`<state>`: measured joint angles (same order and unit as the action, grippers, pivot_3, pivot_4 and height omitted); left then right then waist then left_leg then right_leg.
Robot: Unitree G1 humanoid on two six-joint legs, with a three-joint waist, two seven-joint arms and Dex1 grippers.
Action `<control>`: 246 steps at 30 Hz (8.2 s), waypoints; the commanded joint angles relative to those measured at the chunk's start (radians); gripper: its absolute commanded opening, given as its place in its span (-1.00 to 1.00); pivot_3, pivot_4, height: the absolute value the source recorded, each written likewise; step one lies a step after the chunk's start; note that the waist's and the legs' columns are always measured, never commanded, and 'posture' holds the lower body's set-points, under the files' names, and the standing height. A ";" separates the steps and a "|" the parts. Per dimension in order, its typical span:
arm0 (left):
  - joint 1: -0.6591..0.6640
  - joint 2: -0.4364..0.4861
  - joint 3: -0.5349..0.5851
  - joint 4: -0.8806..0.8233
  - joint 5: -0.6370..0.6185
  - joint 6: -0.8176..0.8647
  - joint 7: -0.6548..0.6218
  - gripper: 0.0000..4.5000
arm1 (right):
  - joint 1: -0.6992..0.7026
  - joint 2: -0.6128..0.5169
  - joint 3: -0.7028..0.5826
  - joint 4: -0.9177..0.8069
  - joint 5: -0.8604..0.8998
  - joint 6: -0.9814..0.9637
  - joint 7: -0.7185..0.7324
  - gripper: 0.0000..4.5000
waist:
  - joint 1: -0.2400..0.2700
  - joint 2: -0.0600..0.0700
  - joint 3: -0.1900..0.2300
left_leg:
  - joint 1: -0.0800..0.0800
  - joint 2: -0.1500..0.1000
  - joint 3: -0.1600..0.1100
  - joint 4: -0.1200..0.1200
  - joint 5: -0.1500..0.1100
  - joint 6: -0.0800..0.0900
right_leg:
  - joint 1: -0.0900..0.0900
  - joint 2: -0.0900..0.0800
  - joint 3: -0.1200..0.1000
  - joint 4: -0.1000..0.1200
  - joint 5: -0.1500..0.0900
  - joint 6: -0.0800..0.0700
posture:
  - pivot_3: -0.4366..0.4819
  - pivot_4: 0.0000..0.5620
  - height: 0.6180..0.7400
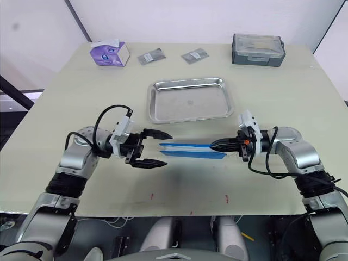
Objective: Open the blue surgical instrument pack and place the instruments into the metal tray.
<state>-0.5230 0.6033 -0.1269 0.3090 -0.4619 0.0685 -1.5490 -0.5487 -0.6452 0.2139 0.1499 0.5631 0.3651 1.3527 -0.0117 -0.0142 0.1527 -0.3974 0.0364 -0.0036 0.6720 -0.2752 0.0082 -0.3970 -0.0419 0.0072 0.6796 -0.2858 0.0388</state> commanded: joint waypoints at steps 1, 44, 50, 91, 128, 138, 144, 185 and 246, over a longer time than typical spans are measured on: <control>-0.031 -0.022 0.004 0.069 0.036 -0.061 -0.017 1.00 | -0.032 0.011 -0.041 0.010 -0.001 -0.007 0.029 -0.98 | 0.000 0.000 0.000 | 0.000 0.000 0.000 0.000 0.000 0.000 | 0.000 0.000 0.000 0.000 0.000 0.000 | -0.05 -0.47 0.91; -0.006 -0.108 0.037 0.138 0.116 -0.131 0.042 -1.00 | 0.155 -0.068 -0.365 -0.110 -0.059 0.015 -0.176 0.98 | 0.001 0.000 0.000 | -0.001 0.000 0.000 0.000 0.000 0.000 | -0.001 0.000 0.000 0.000 0.000 0.000 | -0.05 -0.47 0.91; -0.017 -0.101 0.034 0.141 0.117 -0.136 0.032 -1.00 | 0.264 -0.085 -0.404 -0.081 -0.108 -0.017 -0.265 0.98 | 0.001 0.000 0.000 | -0.001 0.000 0.000 0.000 0.000 0.000 | -0.001 0.000 0.001 0.000 0.000 0.000 | -0.05 -0.47 0.91; -0.032 -0.101 0.026 0.139 0.130 -0.124 0.029 -1.00 | 0.221 0.003 -0.466 -0.453 0.034 0.394 -0.753 -0.97 | 0.000 0.000 0.000 | 0.000 0.000 0.000 0.000 0.000 0.000 | 0.000 0.000 0.001 0.000 0.000 0.000 | -0.05 -0.47 0.91; -0.072 -0.129 0.029 0.173 0.153 -0.108 0.055 -1.00 | -0.238 0.349 0.034 -0.455 -0.077 0.310 -0.778 -0.97 | -0.004 0.000 0.000 | -0.004 0.000 0.000 -0.001 0.000 0.000 | -0.005 0.002 0.004 0.001 0.000 0.000 | -0.05 -0.47 0.91; -0.101 -0.135 0.030 0.223 0.171 -0.128 0.049 -1.00 | -0.100 0.229 0.072 -0.563 -0.078 0.222 -0.549 -0.97 | -0.001 0.000 0.000 | -0.005 0.000 -0.001 0.000 0.000 0.000 | -0.005 0.002 0.004 0.000 0.000 0.000 | -0.05 -0.47 0.91; -0.118 -0.139 0.026 0.256 0.179 -0.144 0.042 -1.00 | -0.037 0.151 0.127 -0.523 -0.144 0.099 -0.397 -0.57 | -0.005 0.000 0.000 | -0.004 0.000 -0.001 -0.001 0.000 0.000 | -0.005 0.003 0.004 0.001 0.000 0.000 | -0.05 -0.47 0.91; -0.135 -0.143 0.022 0.274 0.185 -0.161 0.034 -1.00 | 0.146 0.098 -0.113 -0.070 -0.155 -0.103 -0.193 0.94 | -0.001 0.000 0.000 | -0.004 0.000 0.001 0.000 0.000 0.000 | -0.005 0.003 0.006 0.001 0.000 0.000 | -0.05 -0.47 0.91; 0.097 -0.083 -0.087 -0.163 0.108 0.200 0.115 0.96 | 0.170 0.151 -0.132 -0.025 -0.200 -0.165 -0.205 -1.00 | -0.002 0.000 0.000 | -0.002 0.001 0.001 -0.001 0.000 0.000 | -0.004 0.004 0.008 0.002 0.000 0.000 | -0.05 -0.47 0.91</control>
<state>-0.4246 0.5205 -0.2112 0.1499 -0.3554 0.2835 -1.4429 -0.3634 -0.4915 0.1005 0.1507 0.3514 0.2116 1.1467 -0.0133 -0.0139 0.1525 -0.3995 0.0373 -0.0022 0.6714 -0.2750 0.0080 -0.4015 -0.0382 0.0149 0.6816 -0.2855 0.0386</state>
